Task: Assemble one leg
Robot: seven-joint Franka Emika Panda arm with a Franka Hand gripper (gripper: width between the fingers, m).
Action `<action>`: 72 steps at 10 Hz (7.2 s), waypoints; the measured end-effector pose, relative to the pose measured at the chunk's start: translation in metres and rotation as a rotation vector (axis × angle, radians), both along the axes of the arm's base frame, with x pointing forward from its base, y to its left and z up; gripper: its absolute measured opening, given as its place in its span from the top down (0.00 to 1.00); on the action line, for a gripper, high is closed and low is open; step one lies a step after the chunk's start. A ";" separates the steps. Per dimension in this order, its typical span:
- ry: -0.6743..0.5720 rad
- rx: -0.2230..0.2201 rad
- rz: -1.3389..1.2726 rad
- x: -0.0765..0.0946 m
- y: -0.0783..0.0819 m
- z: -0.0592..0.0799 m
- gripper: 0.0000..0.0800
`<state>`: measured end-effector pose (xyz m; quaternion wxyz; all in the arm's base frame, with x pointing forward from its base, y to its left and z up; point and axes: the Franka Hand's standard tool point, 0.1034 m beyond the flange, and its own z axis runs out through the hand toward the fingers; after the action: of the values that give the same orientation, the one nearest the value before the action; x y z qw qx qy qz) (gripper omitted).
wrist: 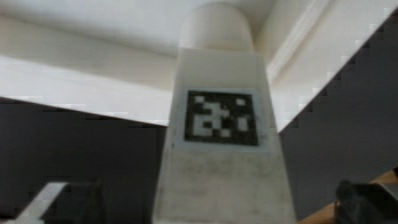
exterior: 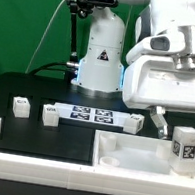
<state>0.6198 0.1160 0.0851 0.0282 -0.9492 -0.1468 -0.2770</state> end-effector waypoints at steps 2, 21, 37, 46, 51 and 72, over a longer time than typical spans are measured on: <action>0.033 0.000 0.006 0.003 0.002 0.007 0.19; 0.559 0.017 -0.076 -0.001 0.003 -0.011 0.63; 0.590 0.381 -1.197 0.005 0.003 -0.009 0.33; 0.498 -0.007 -0.222 0.007 0.006 -0.008 0.19; 0.481 -0.061 -0.048 0.007 0.000 -0.010 0.32; 0.595 0.407 -1.149 0.003 0.000 -0.012 0.22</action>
Offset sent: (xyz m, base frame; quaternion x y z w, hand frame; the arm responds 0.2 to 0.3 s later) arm 0.0136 -0.0090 -0.0004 0.0002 -0.0807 0.0000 0.9967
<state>0.6230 0.1158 0.0732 0.0940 -0.8880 0.4502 0.0028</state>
